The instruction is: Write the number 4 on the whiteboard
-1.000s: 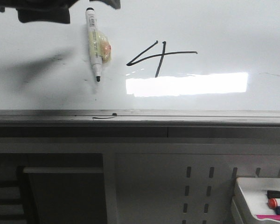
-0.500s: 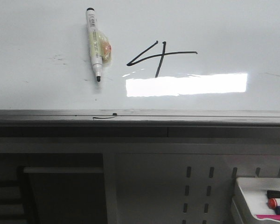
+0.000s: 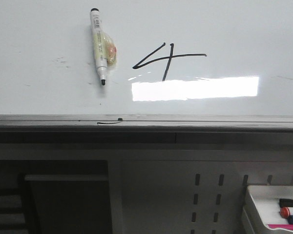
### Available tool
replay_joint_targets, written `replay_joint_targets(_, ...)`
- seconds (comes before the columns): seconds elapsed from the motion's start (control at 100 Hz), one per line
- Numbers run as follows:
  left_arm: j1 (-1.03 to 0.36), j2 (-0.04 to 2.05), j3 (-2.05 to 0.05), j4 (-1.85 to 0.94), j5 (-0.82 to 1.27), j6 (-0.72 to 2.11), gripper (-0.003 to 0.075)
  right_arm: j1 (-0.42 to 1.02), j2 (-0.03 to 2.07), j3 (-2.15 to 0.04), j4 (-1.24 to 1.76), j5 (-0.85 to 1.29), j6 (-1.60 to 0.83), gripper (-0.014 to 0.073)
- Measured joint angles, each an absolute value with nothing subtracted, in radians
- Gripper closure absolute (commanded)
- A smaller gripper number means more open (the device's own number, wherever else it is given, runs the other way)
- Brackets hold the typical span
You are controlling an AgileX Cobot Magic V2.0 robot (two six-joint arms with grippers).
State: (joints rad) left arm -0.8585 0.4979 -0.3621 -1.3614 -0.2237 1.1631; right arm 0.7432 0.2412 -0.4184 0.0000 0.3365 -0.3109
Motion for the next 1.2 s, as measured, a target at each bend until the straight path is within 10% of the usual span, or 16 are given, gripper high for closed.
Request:
replay_joint_targets(0.76,-0.859,0.493,-0.347,-1.337,-0.224,1.163,0.0741,0.743,0.241,-0.414,0.000,0.337,-0.308,0.0638)
replay_joint_targets(1.2,-0.469,0.274,-0.104,-0.337,-0.242,0.473,0.0741,0.743,0.241,-0.412,0.000,0.337,-0.306,0.0638)
